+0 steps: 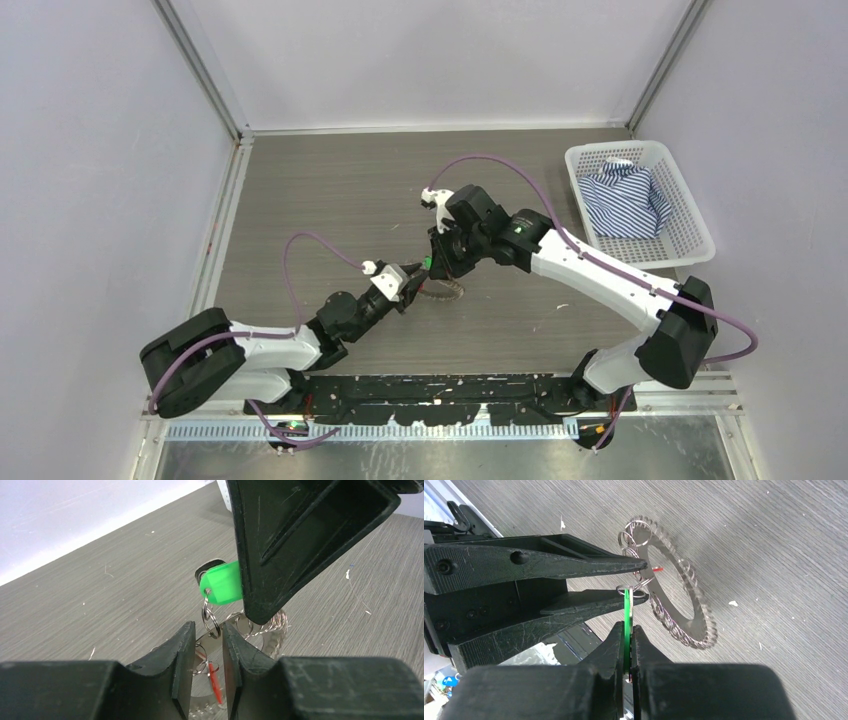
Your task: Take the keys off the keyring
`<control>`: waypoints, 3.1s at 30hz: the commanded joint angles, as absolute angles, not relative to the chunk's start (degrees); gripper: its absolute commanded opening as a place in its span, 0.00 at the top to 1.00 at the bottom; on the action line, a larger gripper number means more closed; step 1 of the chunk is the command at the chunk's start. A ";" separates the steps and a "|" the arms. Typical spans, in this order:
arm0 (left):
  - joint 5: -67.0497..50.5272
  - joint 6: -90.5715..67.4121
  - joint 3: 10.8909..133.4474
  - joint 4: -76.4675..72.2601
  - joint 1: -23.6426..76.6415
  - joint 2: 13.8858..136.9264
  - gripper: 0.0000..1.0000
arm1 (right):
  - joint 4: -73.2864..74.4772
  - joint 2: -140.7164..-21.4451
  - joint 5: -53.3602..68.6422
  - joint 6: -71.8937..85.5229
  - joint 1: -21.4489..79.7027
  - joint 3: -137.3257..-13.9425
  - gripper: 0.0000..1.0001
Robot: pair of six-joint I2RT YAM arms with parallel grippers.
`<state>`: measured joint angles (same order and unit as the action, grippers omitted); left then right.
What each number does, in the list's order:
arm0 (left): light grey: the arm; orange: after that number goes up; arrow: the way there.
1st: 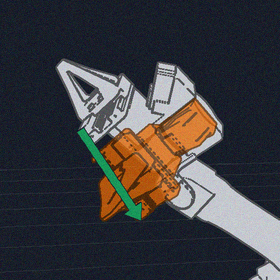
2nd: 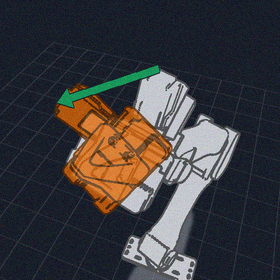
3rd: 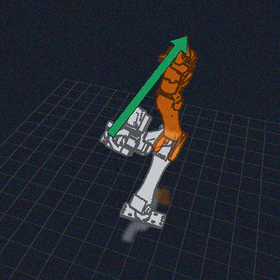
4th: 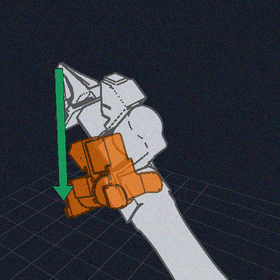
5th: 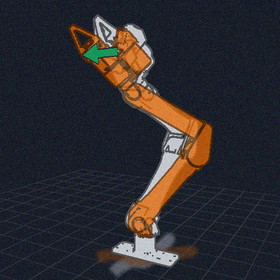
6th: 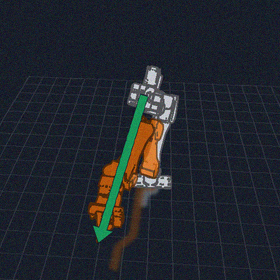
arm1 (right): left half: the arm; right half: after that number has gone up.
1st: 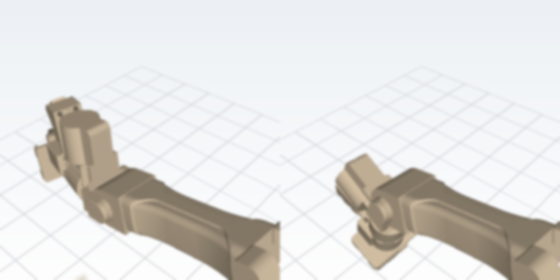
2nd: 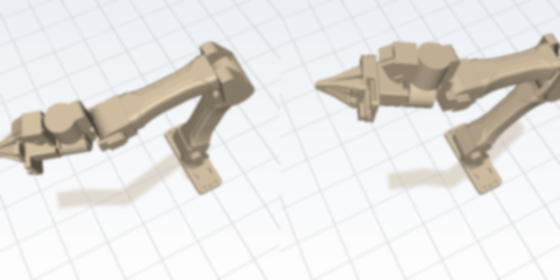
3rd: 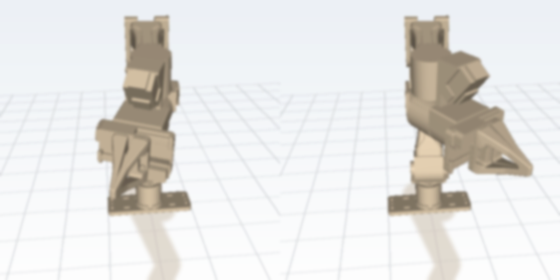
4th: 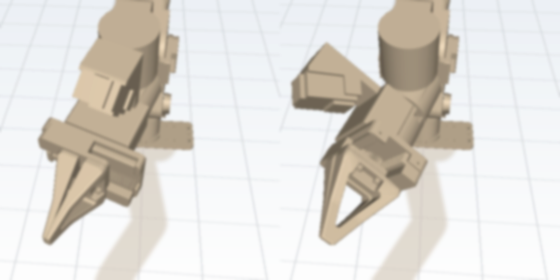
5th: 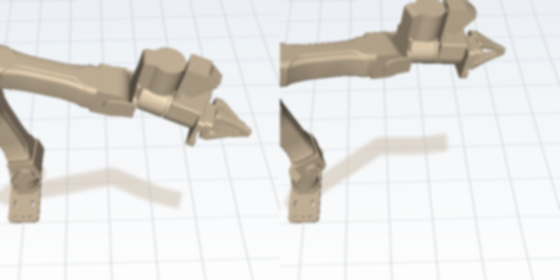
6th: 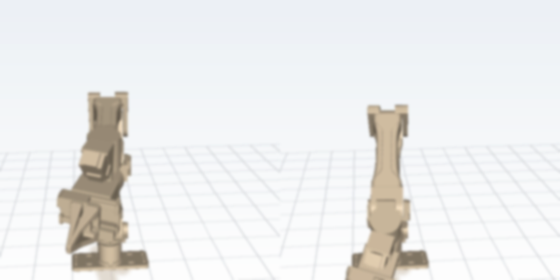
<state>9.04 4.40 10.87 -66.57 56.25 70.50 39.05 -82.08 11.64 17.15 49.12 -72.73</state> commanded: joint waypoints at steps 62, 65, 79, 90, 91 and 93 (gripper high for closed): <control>16.08 10.27 8.81 -72.09 61.27 71.26 0.81 | 36.96 -80.88 12.06 21.02 46.64 -76.71 0.99; 16.10 9.71 9.17 -71.11 61.35 70.11 0.75 | 37.15 -80.97 12.06 20.67 47.29 -77.12 0.99; 17.67 6.69 9.64 -73.32 61.32 67.59 0.73 | 37.46 -81.31 12.11 20.25 48.57 -76.47 0.99; 17.38 10.41 10.02 -80.27 61.33 73.16 0.70 | 38.04 -80.53 12.24 19.27 49.84 -75.92 0.99; 17.89 10.72 9.95 -80.73 61.29 73.20 0.70 | 38.10 -80.50 12.30 19.17 49.96 -75.87 0.99; 18.28 11.61 9.76 -81.91 61.34 73.02 0.69 | 38.27 -80.42 12.21 19.14 50.04 -75.75 0.99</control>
